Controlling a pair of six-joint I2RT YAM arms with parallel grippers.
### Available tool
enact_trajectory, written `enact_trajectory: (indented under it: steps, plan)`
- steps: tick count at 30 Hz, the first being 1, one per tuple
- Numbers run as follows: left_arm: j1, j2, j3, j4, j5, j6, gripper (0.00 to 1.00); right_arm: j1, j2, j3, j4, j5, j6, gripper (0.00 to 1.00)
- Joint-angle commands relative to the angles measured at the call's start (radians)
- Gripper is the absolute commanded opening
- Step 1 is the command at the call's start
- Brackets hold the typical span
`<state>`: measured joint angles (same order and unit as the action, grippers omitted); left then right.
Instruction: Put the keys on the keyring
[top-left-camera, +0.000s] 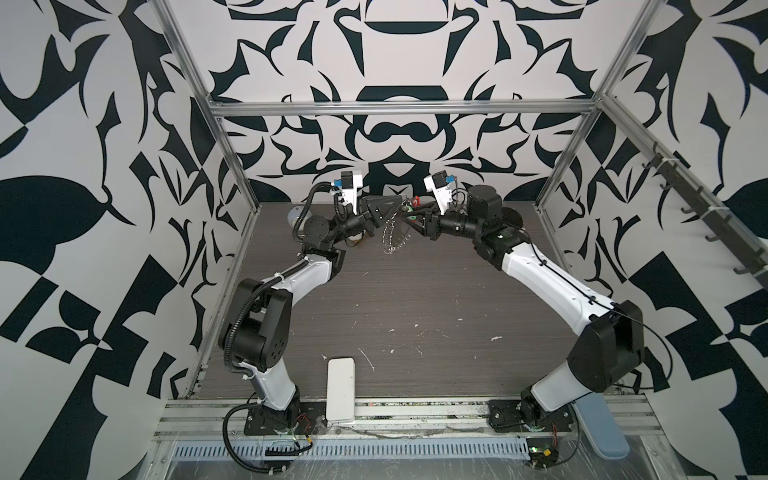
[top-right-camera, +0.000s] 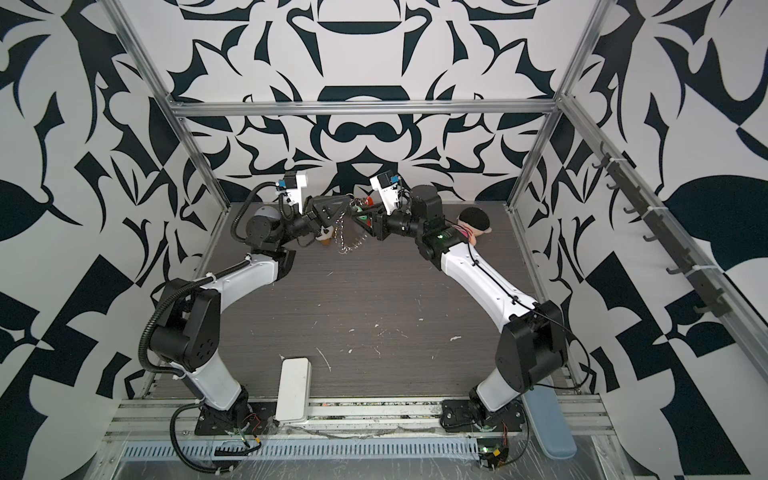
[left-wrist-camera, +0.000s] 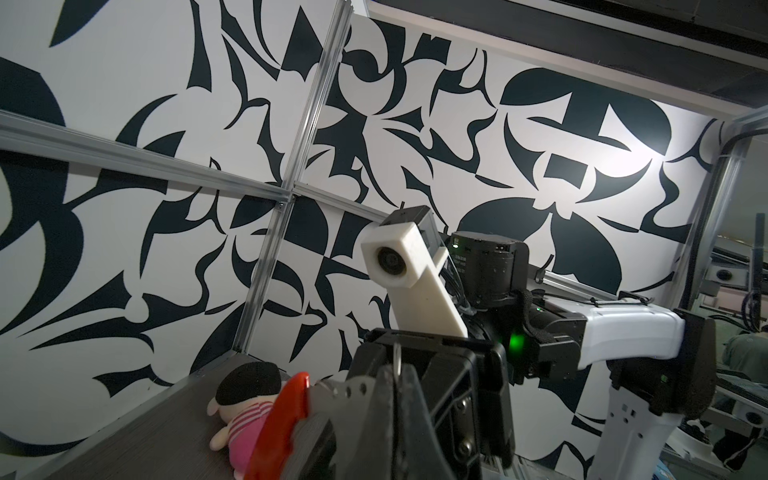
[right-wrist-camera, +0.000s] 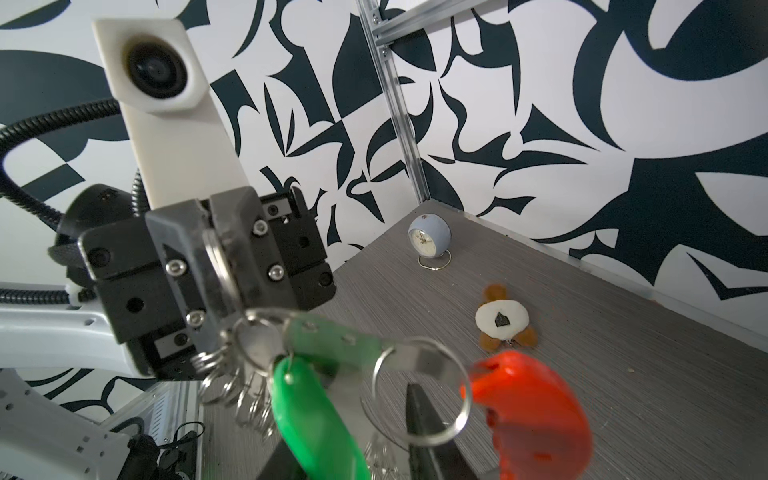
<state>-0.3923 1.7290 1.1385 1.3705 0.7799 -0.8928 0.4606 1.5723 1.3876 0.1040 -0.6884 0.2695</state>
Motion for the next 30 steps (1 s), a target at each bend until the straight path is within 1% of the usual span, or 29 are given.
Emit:
enact_trajectory:
  steps: [1, 5, 6, 12, 14, 18, 24, 30]
  plan:
    - [-0.002, -0.009, -0.008, 0.070, -0.005, 0.000, 0.00, 0.007, -0.025, 0.045, 0.071, -0.022, 0.009, 0.26]
    - [0.003, -0.008, -0.015, 0.070, -0.013, 0.017, 0.00, 0.007, -0.052, 0.028, 0.020, -0.005, -0.030, 0.04]
    - [0.004, -0.007, -0.014, 0.067, -0.015, 0.018, 0.00, 0.007, -0.060, 0.026, 0.003, -0.002, -0.044, 0.00]
    - [0.010, -0.015, -0.010, 0.041, -0.010, 0.034, 0.00, 0.000, -0.127, 0.016, -0.116, 0.045, -0.147, 0.00]
    - [0.011, -0.014, -0.007, 0.032, -0.007, 0.037, 0.00, -0.009, -0.142, 0.013, -0.132, 0.053, -0.159, 0.00]
    - [0.010, -0.013, -0.003, 0.033, -0.007, 0.035, 0.00, -0.013, -0.137, 0.021, -0.141, 0.042, -0.156, 0.00]
    - [0.010, -0.014, -0.001, 0.033, -0.005, 0.033, 0.00, -0.011, -0.087, 0.011, -0.116, -0.009, -0.095, 0.00]
    - [0.010, -0.008, 0.010, 0.033, -0.005, 0.030, 0.00, 0.038, -0.054, -0.001, -0.098, -0.010, -0.091, 0.00]
